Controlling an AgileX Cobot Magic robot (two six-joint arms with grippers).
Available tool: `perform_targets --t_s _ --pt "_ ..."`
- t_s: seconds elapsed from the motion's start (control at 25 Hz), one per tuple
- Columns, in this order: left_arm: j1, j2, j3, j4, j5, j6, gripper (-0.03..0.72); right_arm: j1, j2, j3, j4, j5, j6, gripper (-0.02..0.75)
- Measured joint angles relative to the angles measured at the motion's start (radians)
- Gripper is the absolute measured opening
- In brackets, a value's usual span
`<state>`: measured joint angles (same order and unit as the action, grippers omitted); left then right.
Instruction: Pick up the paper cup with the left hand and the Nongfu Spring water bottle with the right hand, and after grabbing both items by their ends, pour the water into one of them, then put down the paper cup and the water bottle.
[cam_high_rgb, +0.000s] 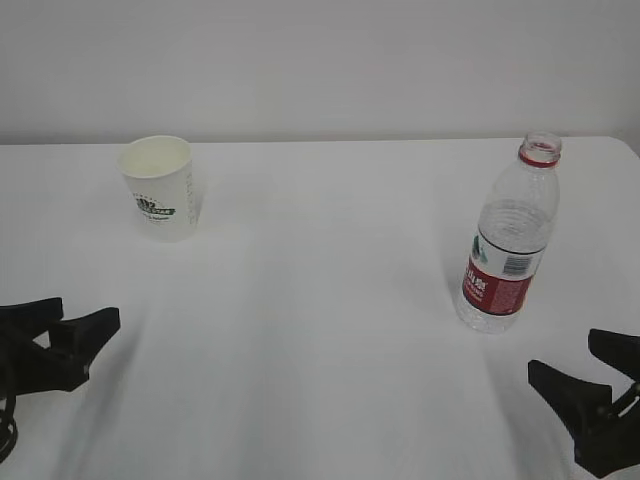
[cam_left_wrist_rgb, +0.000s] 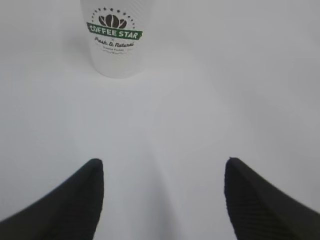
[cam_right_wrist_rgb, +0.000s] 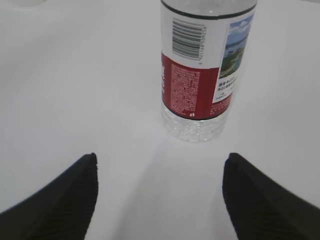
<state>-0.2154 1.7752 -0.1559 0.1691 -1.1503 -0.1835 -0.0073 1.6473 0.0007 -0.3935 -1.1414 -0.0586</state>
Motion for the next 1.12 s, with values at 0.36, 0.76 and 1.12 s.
perform_targets --t_s 0.36,0.76,1.12 --pt "0.000 0.000 -0.046 0.004 -0.001 0.035 0.602 0.000 0.002 -0.026 -0.034 0.000 -0.006 0.590" --pt "0.000 0.000 -0.085 -0.013 -0.001 0.054 0.626 0.000 0.006 -0.083 -0.005 -0.001 -0.006 0.590" --pt "0.000 0.091 -0.197 -0.059 -0.001 0.056 0.626 0.000 0.025 -0.090 -0.004 -0.003 0.001 0.590"
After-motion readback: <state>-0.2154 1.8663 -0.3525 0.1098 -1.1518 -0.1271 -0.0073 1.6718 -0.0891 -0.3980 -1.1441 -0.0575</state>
